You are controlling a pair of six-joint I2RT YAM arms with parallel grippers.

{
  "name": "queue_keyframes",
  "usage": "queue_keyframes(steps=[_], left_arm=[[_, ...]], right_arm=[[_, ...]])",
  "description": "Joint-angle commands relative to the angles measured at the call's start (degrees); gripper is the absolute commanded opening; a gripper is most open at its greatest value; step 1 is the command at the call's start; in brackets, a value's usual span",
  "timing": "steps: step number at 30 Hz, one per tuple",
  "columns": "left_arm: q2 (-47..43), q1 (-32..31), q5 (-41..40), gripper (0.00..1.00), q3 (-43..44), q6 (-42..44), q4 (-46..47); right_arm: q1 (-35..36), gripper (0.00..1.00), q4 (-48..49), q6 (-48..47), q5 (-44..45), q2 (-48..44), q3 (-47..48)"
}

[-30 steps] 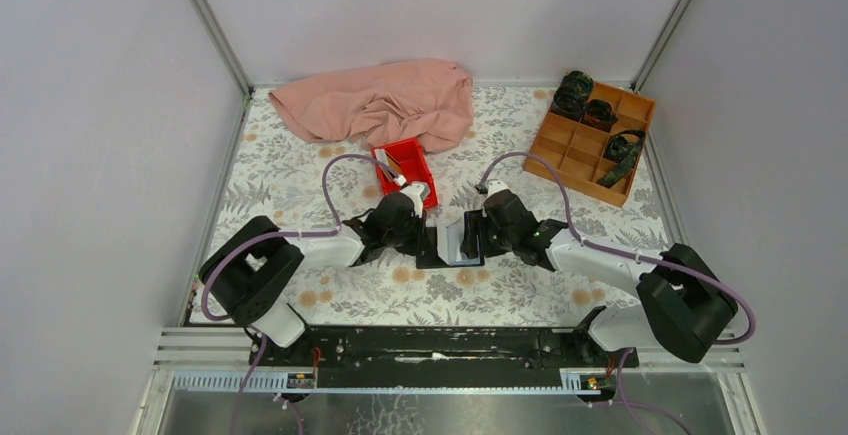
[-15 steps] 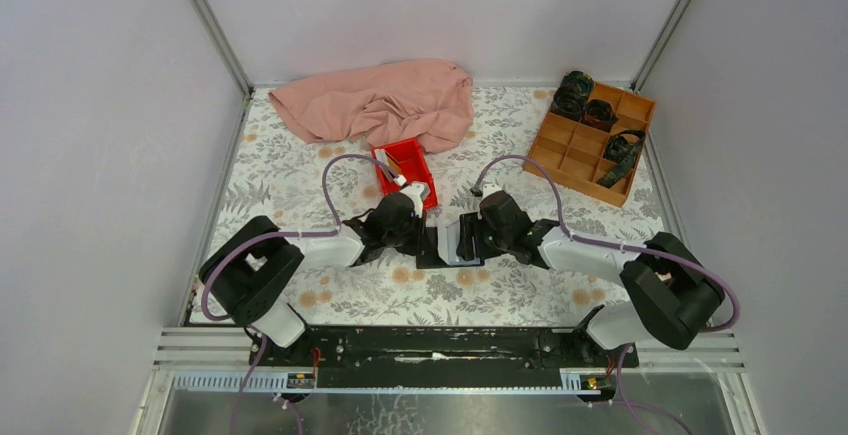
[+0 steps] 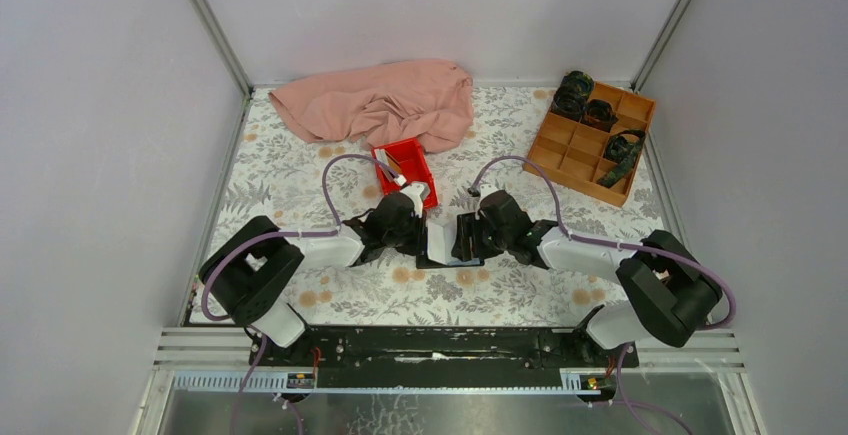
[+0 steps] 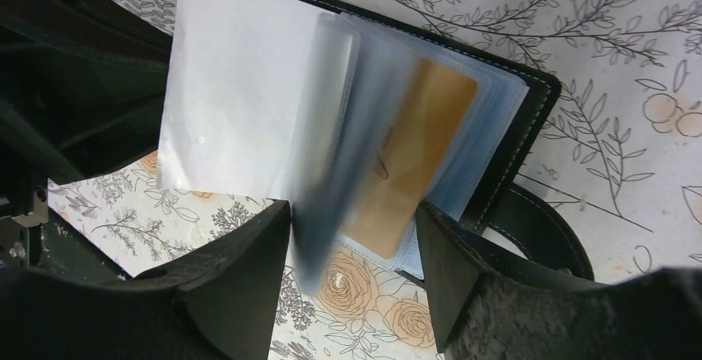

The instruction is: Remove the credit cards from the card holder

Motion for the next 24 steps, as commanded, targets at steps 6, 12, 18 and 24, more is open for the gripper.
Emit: queue_keyframes(steps=[6, 12, 18, 24], left_arm=[[0.36, -0.10, 0.56, 0.00, -0.94, 0.78, -0.54], [-0.87, -0.11, -0.27, 0.00, -1.32, 0.78, -0.94], [-1.24, -0.15, -0.37, 0.00, -1.24, 0.89, -1.23], [-2.09, -0.14, -0.79, 0.00, -1.64, 1.03, -1.42]], right_arm=[[0.41, 0.64, 4.53, 1.28, -7.24, -0.81, 3.40], [2.52, 0.64, 3.18, 1.10, -6.59, -1.20, 5.78], [3.71, 0.64, 3.16, 0.87, -6.01, 1.52, 7.11], [4.63, 0.64, 4.86, 1.64, -6.09, 3.53, 6.96]])
